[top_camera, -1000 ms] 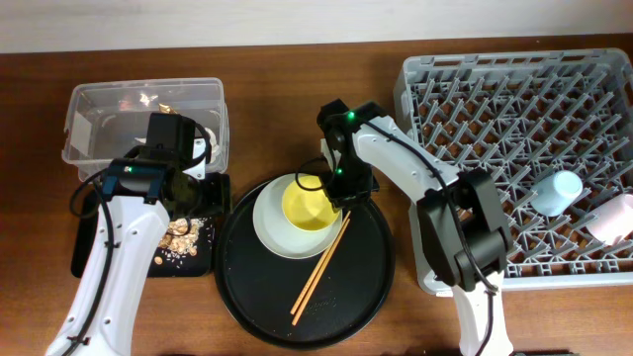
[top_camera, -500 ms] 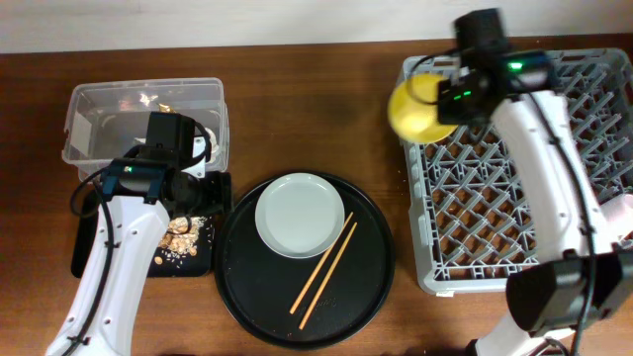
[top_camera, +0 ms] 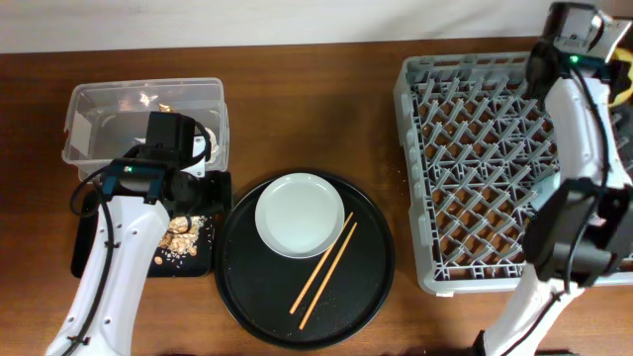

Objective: Sort waste into correct bins and load items into the dishwasher rack
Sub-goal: 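Carry the yellow bowl with the right gripper into the dish rack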

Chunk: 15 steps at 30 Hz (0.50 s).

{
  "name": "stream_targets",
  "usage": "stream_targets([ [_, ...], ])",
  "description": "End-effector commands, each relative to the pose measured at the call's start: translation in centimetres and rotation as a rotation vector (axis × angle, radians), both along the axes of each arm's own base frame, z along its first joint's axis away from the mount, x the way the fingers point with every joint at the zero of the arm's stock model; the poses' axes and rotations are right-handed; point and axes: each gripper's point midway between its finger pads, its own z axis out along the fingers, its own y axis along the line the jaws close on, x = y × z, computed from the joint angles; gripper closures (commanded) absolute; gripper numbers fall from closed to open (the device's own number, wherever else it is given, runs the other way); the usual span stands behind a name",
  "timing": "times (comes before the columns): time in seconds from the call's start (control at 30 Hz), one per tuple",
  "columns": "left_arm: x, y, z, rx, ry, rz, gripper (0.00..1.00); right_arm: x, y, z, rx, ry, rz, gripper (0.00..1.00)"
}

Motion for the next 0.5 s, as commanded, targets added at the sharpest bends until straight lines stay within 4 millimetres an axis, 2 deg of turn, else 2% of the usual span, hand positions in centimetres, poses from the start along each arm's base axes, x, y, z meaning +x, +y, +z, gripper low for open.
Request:
stream_targets([
  [0.0, 0.2, 0.2, 0.0, 0.011, -0.004, -0.003, 0.25, -1.8, -2.0, -1.4, -0.131, 0.156, -0.132, 0.96],
  [0.1, 0.4, 0.2, 0.1, 0.011, -0.014, -0.003, 0.25, -1.4, -2.2, -3.7, -0.108, 0.195, -0.124, 0.96],
  [0.2, 0.5, 0.1, 0.1, 0.006, -0.018, -0.004, 0.25, -1.5, -1.3, -5.4, -0.029, 0.176, -0.096, 0.96],
  [0.33, 0.5, 0.1, 0.2, 0.004, -0.019, -0.005, 0.25, -0.6, 2.3, -10.4, 0.253, 0.246, 0.062, 0.92],
  [0.4, 0.5, 0.1, 0.2, 0.003, -0.019, -0.005, 0.25, -1.2, 4.0, -12.2, 0.375, 0.303, 0.108, 0.89],
  [0.47, 0.5, 0.1, 0.2, 0.003, -0.019, -0.005, 0.25, -1.9, 5.2, -13.1, 0.450, 0.345, 0.131, 0.89],
])
